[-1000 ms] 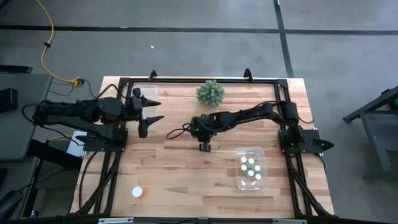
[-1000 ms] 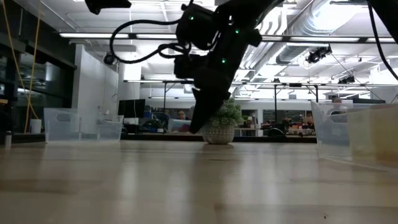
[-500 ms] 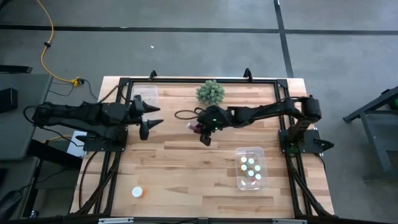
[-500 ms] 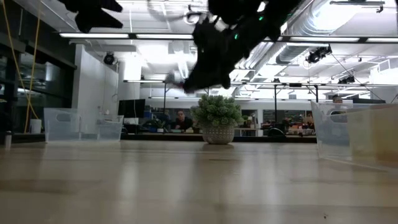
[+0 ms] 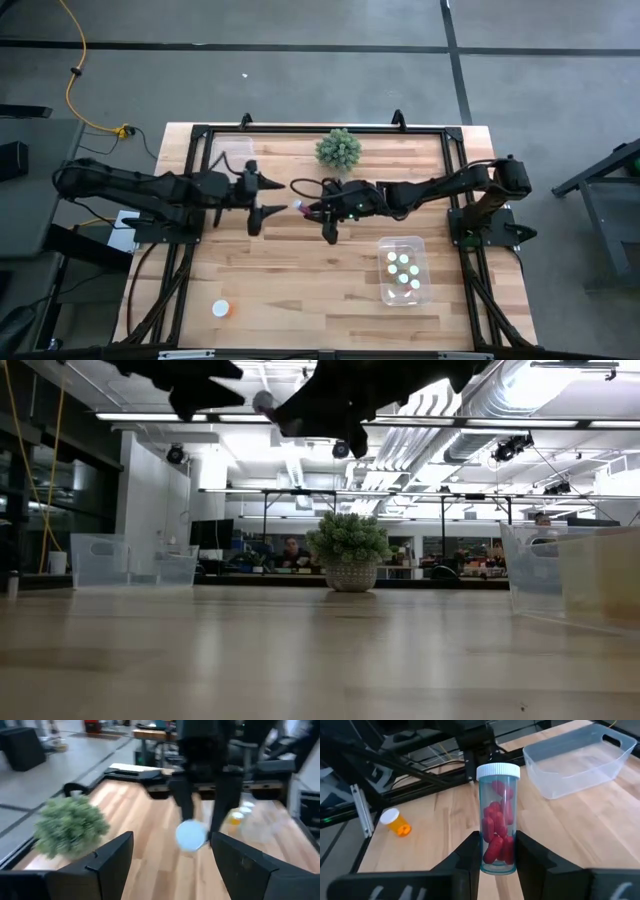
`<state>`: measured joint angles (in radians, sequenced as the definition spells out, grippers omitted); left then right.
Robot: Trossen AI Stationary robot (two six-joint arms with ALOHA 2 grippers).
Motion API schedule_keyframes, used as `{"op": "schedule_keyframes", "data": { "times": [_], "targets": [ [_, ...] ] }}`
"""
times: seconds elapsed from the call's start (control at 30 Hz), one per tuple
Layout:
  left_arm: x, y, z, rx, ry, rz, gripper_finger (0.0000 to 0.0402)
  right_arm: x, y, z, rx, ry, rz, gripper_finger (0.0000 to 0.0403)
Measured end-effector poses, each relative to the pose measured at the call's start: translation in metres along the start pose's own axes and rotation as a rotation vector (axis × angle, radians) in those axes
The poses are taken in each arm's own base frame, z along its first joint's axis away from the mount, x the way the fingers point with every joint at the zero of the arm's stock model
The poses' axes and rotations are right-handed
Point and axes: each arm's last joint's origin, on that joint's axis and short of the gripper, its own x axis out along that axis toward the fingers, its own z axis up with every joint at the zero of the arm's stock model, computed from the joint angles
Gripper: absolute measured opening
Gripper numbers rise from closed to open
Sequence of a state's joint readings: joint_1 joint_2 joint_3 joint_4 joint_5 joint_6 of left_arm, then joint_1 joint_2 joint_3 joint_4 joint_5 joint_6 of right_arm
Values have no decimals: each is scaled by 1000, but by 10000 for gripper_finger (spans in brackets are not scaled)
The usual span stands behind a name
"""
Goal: Pick and place medicine bottles into bin by pill shape (circle, oval)
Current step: Put the blue capsule bottle into the left transparent bin
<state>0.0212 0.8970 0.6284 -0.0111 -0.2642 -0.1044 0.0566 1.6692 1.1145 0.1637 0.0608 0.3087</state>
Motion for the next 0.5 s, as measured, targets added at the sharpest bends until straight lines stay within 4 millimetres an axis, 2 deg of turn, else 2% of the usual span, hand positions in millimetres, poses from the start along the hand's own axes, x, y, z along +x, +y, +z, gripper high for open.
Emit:
{"op": "schedule_keyframes", "data": {
  "times": [0.27,0.5],
  "targets": [
    [32,-13,2,63,139,-116,257,0,3,-2,-62,11,7,81],
    [52,-18,0,55,193,-107,257,0,3,-5,-108,46,15,81]
  ]
}}
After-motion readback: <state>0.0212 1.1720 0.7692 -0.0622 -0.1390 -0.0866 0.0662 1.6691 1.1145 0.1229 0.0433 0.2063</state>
